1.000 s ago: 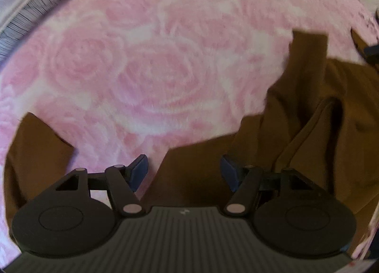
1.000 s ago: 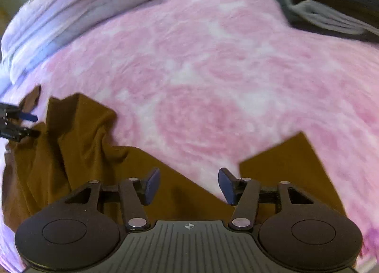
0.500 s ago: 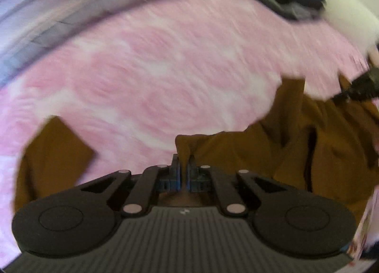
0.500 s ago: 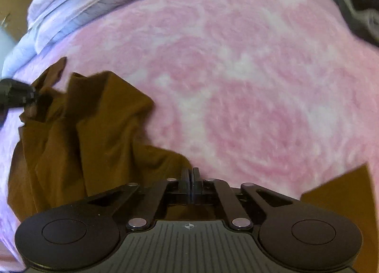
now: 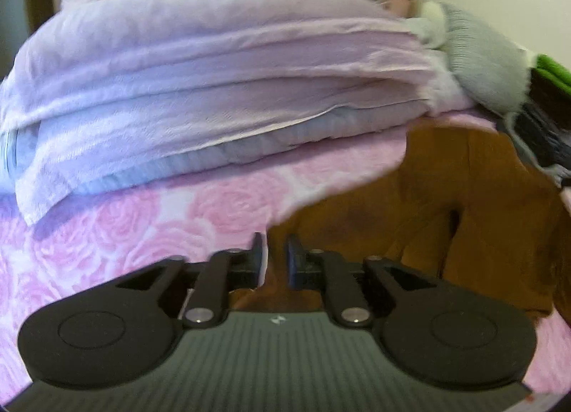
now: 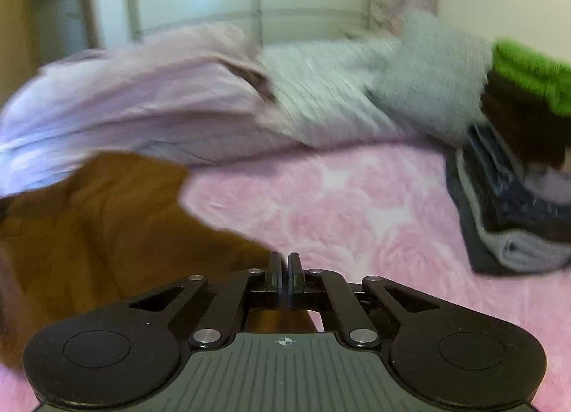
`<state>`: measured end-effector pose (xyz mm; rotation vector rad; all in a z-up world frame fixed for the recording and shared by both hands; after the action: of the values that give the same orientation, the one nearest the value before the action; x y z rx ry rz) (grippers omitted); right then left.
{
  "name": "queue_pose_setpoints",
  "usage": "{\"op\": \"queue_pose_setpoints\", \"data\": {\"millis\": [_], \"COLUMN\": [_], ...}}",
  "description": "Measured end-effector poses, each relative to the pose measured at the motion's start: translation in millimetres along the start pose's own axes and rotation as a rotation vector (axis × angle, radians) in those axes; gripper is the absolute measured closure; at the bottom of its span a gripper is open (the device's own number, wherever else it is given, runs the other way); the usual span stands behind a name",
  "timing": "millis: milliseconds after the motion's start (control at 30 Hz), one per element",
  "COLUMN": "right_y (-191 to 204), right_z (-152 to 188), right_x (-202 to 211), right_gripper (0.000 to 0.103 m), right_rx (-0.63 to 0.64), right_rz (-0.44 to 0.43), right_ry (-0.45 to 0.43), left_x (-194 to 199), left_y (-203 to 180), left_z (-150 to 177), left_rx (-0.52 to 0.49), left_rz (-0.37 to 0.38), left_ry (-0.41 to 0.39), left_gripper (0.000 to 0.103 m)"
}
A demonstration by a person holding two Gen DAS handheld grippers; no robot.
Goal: Fold large clothes
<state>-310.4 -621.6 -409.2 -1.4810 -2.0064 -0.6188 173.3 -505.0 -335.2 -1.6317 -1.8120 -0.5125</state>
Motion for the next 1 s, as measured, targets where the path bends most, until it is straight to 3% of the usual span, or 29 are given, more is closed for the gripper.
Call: {"op": "queue_pose_setpoints", "data": {"millis": [33, 100, 167, 200, 333, 400, 600, 700, 800, 833, 900, 933, 967, 1000], "right_y": [2.6, 10.3, 28.5, 37.4, 97.8, 128.3, 205.3, 229.5, 248.8, 255.5, 260.5, 263.3, 261.9, 259.4], "right_z": [0.6, 3.1, 11.3, 17.4, 50.8, 65.8, 91.0, 97.8, 102.6, 103.1, 105.3, 105.1, 104.5, 101.7], "right_x": [-15.7, -28.3, -28.2, -25.6, -21.3, -21.6, -34.4, -49.5, -62.1, -68.4, -77.1, -80.8, -81.1, -78.2], "right_gripper": [0.102, 0.092, 0.048, 0.041, 0.04, 0.04, 0.041, 0.042, 0.046, 0.051, 0.078, 0.103, 0.103, 0.103], "right_rx": [-0.033, -0.081, -0.094, -0.078, 0.101, 0.216, 0.453, 0.503, 0.531, 0.541, 0.551, 0.551, 0.536, 0.511], "right_rz": [0.034, 0.028, -0.054, -0.09, -0.24, -0.275, -0.275, -0.262, -0.246, -0.245, -0.249, -0.255, -0.25, -0.243], "right_ry": [0.047, 0.104, 0.127, 0.136, 0.207, 0.206, 0.124, 0.104, 0.096, 0.104, 0.114, 0.122, 0.123, 0.104], "left_x": [-3.6, -0.4, 6.2, 10.3, 28.0, 29.8, 22.0, 13.2, 7.8, 6.7, 3.3, 1.4, -0.1, 0.1], "left_y": [4.3, 14.0, 28.1, 33.4, 47.9, 54.0, 60.0, 55.3, 60.1, 62.7, 66.9, 67.9, 67.5, 66.6], "left_z": [-0.6, 4.4, 15.8, 24.5, 66.6, 85.7, 108.8, 111.2, 117.5, 119.1, 120.0, 118.8, 116.9, 115.0], "left_rx": [0.027, 0.072, 0.108, 0.13, 0.241, 0.286, 0.373, 0.333, 0.359, 0.372, 0.387, 0.389, 0.382, 0.379], "left_rz": [0.01, 0.026, 0.037, 0.039, 0.021, 0.011, 0.005, -0.023, -0.036, -0.038, -0.035, -0.031, -0.019, 0.003], "left_ry": [0.011, 0.025, 0.051, 0.071, 0.15, 0.177, 0.162, 0.189, 0.188, 0.183, 0.169, 0.165, 0.165, 0.161], "left_gripper": [0.076, 0.07, 0.066, 0.065, 0.065, 0.065, 0.065, 0.065, 0.065, 0.065, 0.071, 0.078, 0.096, 0.1]}}
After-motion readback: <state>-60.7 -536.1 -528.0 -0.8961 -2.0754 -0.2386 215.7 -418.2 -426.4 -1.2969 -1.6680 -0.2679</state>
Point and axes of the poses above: each gripper's, at about its wrist camera, not at the fingertips, and x roughly against the way its jaws point, y to its left, z to its underside, the point moved 4 cm from there along -x, roughly the way its jaws point, and after that the axes turned 7 degrees about z, right-handed, at the moved point
